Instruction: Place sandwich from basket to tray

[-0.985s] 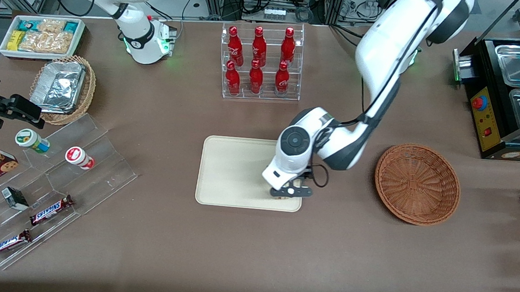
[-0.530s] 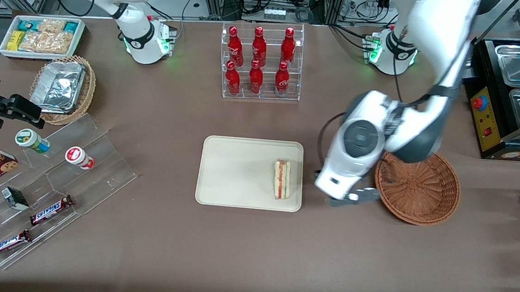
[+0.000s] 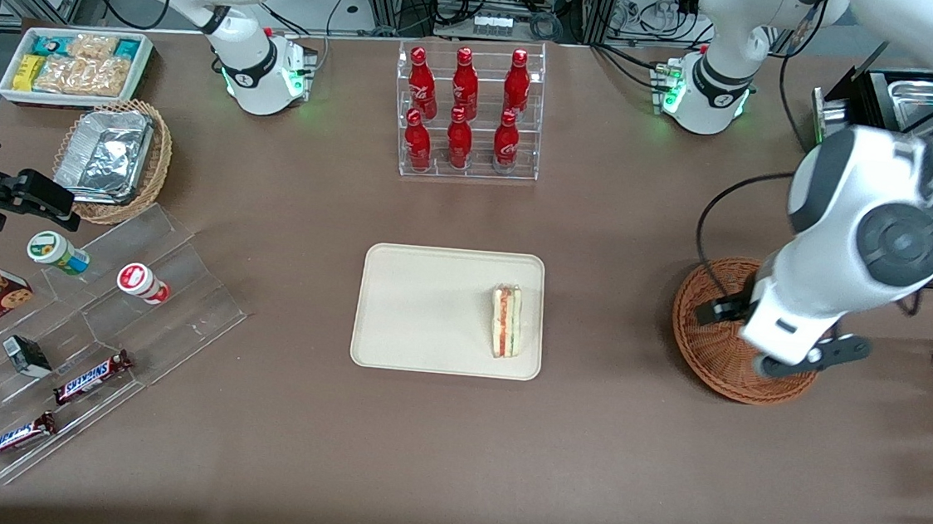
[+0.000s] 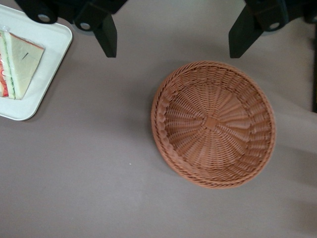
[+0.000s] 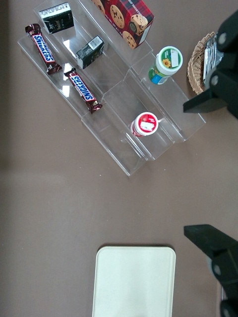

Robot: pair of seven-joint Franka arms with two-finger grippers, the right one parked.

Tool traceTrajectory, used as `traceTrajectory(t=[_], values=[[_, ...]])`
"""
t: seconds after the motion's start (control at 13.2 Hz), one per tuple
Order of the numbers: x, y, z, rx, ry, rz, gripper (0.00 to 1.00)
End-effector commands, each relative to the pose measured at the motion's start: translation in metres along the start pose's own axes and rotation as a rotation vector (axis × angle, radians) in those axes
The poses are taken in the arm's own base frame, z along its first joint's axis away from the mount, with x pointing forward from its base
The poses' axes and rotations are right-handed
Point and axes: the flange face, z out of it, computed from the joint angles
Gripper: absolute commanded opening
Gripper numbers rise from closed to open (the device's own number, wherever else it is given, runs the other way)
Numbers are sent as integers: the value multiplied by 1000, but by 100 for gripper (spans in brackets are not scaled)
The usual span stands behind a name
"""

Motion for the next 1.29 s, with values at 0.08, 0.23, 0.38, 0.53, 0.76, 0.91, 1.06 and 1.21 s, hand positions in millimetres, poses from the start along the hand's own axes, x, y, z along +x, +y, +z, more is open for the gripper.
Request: traceTrajectory(t=[0.08,0.23,0.38,0.53,0.76,0.91,1.06,1.21], values=[[-42,-58,-38,-38,26,54,100],[-52,-78,-61,-45,28,187,100],[-59,-97,-82,-50,37,273,100],[-72,-103,-93,-57,22,275,100],[-89,-108,-135,-67,58,279,100],[-86,-104,-135,-66,57,287,100],[-85,-103,-135,-70,59,289,100],[-82,-105,-134,-94,57,278,100]])
